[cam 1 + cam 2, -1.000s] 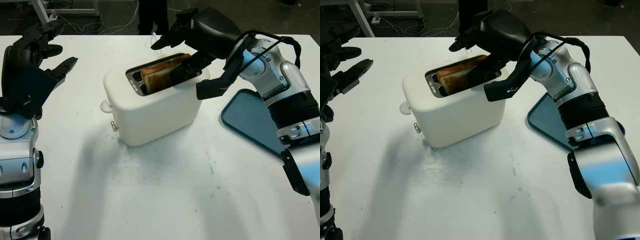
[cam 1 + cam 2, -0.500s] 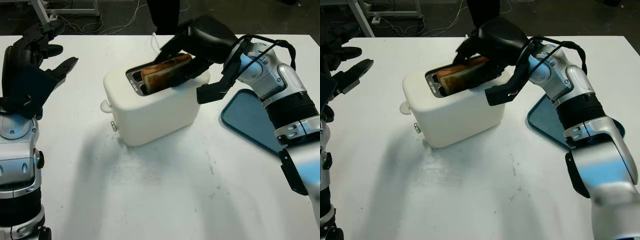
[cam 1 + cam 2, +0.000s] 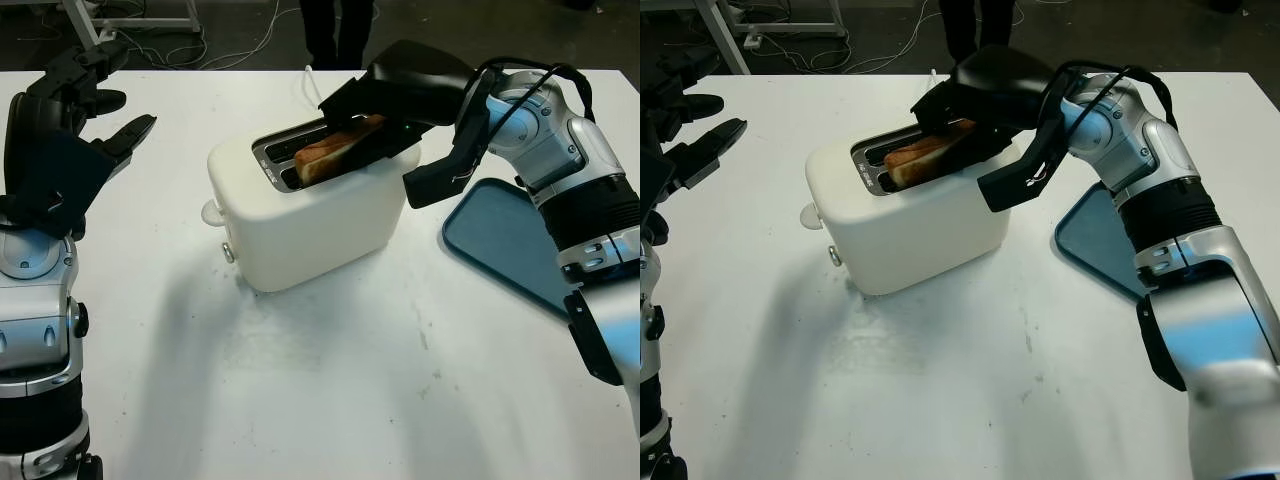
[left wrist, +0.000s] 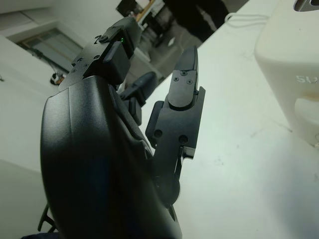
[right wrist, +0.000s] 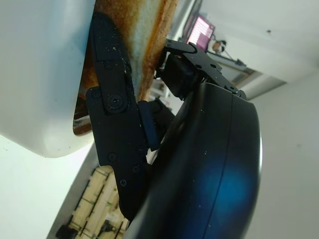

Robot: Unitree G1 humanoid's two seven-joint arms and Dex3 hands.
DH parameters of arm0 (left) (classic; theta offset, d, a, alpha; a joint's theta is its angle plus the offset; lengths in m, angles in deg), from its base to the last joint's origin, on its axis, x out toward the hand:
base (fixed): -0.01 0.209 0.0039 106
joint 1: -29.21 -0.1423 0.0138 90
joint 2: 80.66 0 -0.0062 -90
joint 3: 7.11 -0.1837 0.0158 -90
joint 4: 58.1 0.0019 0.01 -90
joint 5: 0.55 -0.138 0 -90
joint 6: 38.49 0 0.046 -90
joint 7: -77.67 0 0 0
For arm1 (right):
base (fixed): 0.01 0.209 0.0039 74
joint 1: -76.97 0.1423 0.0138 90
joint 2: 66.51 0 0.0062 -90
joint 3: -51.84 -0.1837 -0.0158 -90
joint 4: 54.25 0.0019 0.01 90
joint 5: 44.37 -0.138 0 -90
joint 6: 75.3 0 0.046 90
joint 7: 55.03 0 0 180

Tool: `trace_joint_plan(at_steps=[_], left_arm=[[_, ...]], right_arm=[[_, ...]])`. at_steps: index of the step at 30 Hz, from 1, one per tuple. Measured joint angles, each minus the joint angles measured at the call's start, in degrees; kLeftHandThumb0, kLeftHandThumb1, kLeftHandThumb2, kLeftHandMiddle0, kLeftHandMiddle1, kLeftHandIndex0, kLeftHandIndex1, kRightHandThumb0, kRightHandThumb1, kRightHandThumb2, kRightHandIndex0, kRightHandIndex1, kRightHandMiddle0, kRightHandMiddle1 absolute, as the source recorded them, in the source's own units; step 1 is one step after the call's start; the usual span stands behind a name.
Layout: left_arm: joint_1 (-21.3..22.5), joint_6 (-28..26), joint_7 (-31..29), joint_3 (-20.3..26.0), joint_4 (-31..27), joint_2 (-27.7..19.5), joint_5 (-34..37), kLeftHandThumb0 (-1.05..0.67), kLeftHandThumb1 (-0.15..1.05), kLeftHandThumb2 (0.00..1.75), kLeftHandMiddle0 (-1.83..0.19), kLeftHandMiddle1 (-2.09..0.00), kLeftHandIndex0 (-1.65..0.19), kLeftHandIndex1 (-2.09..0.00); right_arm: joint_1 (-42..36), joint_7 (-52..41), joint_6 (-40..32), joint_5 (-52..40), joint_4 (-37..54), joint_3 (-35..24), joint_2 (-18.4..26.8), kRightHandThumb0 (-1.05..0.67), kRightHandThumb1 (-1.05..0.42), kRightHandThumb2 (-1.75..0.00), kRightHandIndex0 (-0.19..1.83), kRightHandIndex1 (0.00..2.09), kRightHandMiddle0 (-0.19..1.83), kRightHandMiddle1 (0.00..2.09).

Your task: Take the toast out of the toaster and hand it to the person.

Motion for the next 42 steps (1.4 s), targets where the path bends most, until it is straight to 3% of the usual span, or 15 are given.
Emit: trace_joint_plan(at_steps=[6, 13, 18, 22, 32, 42], left_arm=[[-0.2, 0.0, 0.0, 0.0, 0.0, 0.0, -0.1, -0.18, 0.92, 0.16, -0.19, -0.90, -0.42, -0.22], [-0.3, 0.1, 0.0, 0.0, 0.1, 0.0, -0.1, -0.19, 0.92, 0.15, -0.20, -0.90, -0.42, -0.22], [-0.4, 0.1, 0.5, 0.0, 0.1, 0.4, 0.0, -0.19, 0.92, 0.15, -0.19, -0.90, -0.41, -0.22], [-0.6, 0.5, 0.5, 0.1, 0.2, 0.6, 0.1, -0.22, 0.92, 0.16, -0.18, -0.91, -0.40, -0.21], [-0.6, 0.3, 0.5, 0.4, 0.2, 0.7, 0.3, -0.19, 0.92, 0.16, -0.18, -0.90, -0.37, -0.20], [-0.6, 0.3, 0.5, 0.4, 0.6, 0.7, 0.3, -0.20, 0.92, 0.18, -0.17, -0.89, -0.36, -0.18]], right_arm=[[0.0, 9.0, 2.4, 5.8, -0.6, 0.9, 0.4, -0.46, -0.92, -0.23, 1.09, 1.75, 0.81, 1.75], [0.6, 16.1, 4.9, 7.6, -5.1, 0.6, 0.3, -0.41, -0.89, -0.29, 0.99, 1.75, 0.70, 1.75], [4.2, 12.4, 5.0, -2.3, -10.0, -4.9, 0.2, -0.36, -0.92, -0.22, 0.90, 1.75, 0.61, 1.75], [8.1, 9.0, 5.5, -10.2, -14.8, -9.4, 0.5, -0.39, -0.92, -0.24, 0.94, 1.75, 0.67, 1.75], [12.1, 8.7, 5.2, -13.4, -22.9, -14.7, 3.2, -0.54, -0.92, -0.29, 1.06, 1.75, 0.80, 1.75], [13.1, 14.8, -2.7, -14.2, -31.2, -17.2, 4.8, -0.54, -0.92, -0.26, 1.08, 1.75, 0.85, 1.74]])
